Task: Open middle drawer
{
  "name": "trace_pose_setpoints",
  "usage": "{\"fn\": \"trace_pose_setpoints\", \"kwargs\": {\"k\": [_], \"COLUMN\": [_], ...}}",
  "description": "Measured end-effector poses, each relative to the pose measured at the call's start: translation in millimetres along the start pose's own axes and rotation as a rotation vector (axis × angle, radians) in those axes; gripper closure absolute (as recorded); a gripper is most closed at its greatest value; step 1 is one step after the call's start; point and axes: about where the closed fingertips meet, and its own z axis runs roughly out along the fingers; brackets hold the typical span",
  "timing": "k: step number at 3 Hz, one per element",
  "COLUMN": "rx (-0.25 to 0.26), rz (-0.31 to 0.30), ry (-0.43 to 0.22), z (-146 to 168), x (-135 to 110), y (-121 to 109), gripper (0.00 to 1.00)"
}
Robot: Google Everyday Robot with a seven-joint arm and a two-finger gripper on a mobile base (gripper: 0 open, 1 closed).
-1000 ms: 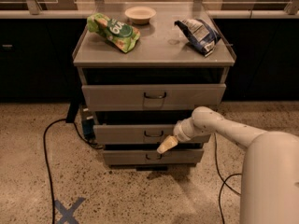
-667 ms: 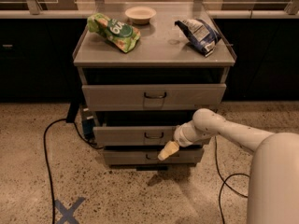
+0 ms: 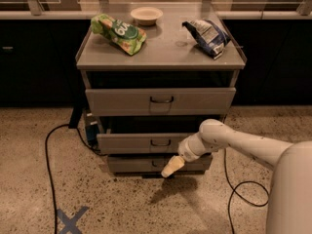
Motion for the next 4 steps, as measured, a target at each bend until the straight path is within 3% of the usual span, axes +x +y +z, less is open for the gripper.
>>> {"fn": "trace_pose_setpoints", "kwargs": {"k": [2, 3, 4], "rx": [-0.017, -0.086, -0.184], "rz": [0.019, 0.036, 0.029], "ry": [0.025, 0.088, 0.138], "z": [14.7, 38.4, 36.4], "x": [9.2, 34.5, 63.8], "y": [-8.1, -6.1, 20.6], "gripper": [0.00, 0.00, 0.00]}}
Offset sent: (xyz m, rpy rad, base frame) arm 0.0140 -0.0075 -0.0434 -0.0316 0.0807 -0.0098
